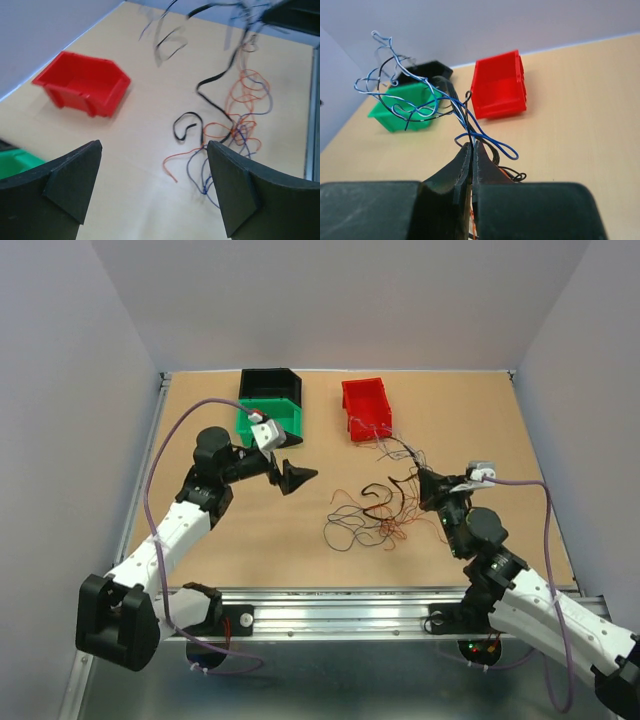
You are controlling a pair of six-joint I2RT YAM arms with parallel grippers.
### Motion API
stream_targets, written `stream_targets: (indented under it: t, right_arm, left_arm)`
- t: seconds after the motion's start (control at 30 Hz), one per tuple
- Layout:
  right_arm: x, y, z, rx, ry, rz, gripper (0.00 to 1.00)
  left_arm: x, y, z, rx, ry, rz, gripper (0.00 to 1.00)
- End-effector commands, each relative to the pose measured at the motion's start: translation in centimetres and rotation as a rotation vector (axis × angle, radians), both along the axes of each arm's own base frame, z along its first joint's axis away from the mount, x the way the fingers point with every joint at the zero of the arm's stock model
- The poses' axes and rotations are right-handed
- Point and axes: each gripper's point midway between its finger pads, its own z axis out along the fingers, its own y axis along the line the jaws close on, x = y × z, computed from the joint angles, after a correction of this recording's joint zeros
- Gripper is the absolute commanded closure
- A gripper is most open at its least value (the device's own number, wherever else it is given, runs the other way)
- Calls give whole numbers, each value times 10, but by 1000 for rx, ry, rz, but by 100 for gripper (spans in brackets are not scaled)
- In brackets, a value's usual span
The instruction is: Untangle the cables
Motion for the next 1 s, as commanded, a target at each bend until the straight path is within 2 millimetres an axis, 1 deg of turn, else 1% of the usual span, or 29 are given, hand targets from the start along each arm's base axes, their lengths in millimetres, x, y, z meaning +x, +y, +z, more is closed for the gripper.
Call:
stream_targets:
  t: [0.0,0.03,0.07,0.17,0.2,0.27,0.3,0.33,0.37,0.4,0.43,0.47,0.53,0.57,0.6,0.63,0.7,0.73,0.77,0.8,0.87,0.97]
  right_arm:
    - [7,14,33,47,-45,35,99]
    - [9,18,38,62,-63,46,100]
    - [12,28,31,49,-45,74,100]
    - [17,47,32,51,-46,138,99]
    - [22,56,23,38,-18,153,99]
    - [26,66,28,50,-30,185,99]
    - [31,73,18,39,-8,196,99]
    - [32,77,23,51,-25,205,99]
    - [33,82,22,54,-25,220,99]
    - [36,86,20,57,-24,225,100]
    - [38,88,16,51,-14,228,99]
    - [39,89,19,67,-27,226,99]
    - [41,90,18,72,-32,225,100]
    - [43,91,18,78,-37,222,99]
    - [43,92,17,81,-39,224,99]
    - [44,93,20,87,-48,224,99]
    - [45,96,17,83,-42,233,99]
    - [45,98,18,85,-43,237,99]
    - [47,99,16,82,-38,237,99]
    - [48,100,15,83,-36,237,99]
    - [48,101,16,85,-37,240,100]
    - [49,106,15,88,-36,253,100]
  left_arm:
    - [-38,-20,24,-6,-180,-121,1]
    - [-41,-22,28,-18,-196,-124,1]
    - [-44,-24,30,-26,-200,-135,1]
    - [-44,-29,26,-39,-177,-148,1]
    - [-44,-31,26,-40,-172,-154,1]
    - [-40,-34,19,-39,-132,-163,1]
    - [-39,-35,19,-40,-123,-166,1]
    - [-37,-36,19,-43,-116,-165,1]
    - [-33,-38,14,-48,-82,-153,1]
    - [-30,-39,17,-62,-78,-144,1]
    - [-28,-40,16,-69,-61,-136,1]
    - [-21,-41,11,-77,-19,-109,1]
    - [-15,-43,9,-92,-1,-91,1]
    - [-8,-44,4,-94,18,-69,1]
    - [-7,-46,1,-120,69,-60,1]
    - [-3,-47,8,-148,57,-49,1]
    - [4,-51,9,-195,77,-30,1]
    - [6,-54,9,-205,83,-29,1]
    - [5,-61,2,-203,104,-46,1]
    - [5,-65,1,-207,112,-57,1]
    - [2,-71,4,-228,111,-75,1]
    - [-2,-74,5,-252,117,-102,1]
